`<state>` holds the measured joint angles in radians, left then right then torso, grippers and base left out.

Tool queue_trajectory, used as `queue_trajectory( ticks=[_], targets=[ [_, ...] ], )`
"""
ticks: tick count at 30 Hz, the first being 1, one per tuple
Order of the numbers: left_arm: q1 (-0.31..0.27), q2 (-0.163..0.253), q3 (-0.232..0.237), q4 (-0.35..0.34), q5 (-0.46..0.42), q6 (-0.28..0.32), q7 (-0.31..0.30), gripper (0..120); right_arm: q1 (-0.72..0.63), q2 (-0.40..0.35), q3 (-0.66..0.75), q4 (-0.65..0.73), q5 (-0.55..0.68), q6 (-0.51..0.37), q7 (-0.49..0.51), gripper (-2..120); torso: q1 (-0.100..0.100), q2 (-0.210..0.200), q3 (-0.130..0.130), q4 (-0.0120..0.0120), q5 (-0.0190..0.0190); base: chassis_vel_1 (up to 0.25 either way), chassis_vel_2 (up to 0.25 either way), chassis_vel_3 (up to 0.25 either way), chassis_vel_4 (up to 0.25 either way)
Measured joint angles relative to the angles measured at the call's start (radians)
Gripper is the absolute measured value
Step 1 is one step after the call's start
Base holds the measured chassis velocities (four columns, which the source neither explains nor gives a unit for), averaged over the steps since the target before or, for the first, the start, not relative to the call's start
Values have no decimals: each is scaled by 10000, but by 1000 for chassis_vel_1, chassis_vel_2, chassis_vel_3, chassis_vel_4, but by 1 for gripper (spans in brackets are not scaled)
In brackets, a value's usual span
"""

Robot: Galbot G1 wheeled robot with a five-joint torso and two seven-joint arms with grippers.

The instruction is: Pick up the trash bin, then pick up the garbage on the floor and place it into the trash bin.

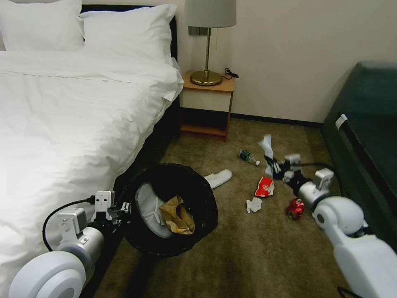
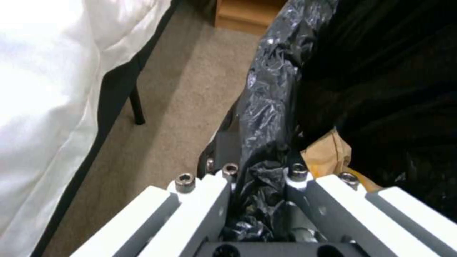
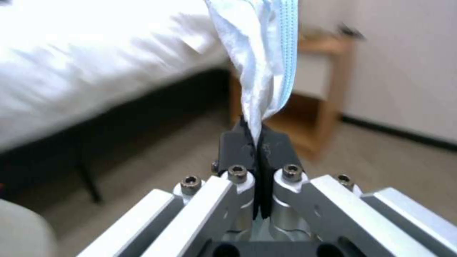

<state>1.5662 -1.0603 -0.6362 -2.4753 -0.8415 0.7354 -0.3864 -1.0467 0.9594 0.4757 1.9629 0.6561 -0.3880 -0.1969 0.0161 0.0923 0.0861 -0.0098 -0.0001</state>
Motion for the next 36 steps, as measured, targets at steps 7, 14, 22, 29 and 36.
queue_trajectory(
  ticks=[7,14,22,29,36],
  targets=[
    [3,14,108,9,76,0,56,2,875,-17,-1209,1299,790,-565,-19,0,0,0,1,1,-1,0,0,0,0],
    [-75,104,195,34,94,0,117,2,1272,-120,-3079,2441,1269,-902,191,0,0,0,0,0,-1,0,0,0,0],
    [-178,118,269,92,54,0,120,2,1336,-26,-4430,2793,1201,-1033,501,0,0,0,0,0,0,0,0,0,0],
    [-191,160,242,103,0,0,121,2,1068,-90,-4839,2935,1004,-1118,585,0,0,0,0,0,1,0,0,0,0],
    [-262,185,232,131,-68,0,120,2,975,-97,-4855,2885,697,-1141,867,23,0,0,0,-1,1,0,0,0,0]
  ],
)
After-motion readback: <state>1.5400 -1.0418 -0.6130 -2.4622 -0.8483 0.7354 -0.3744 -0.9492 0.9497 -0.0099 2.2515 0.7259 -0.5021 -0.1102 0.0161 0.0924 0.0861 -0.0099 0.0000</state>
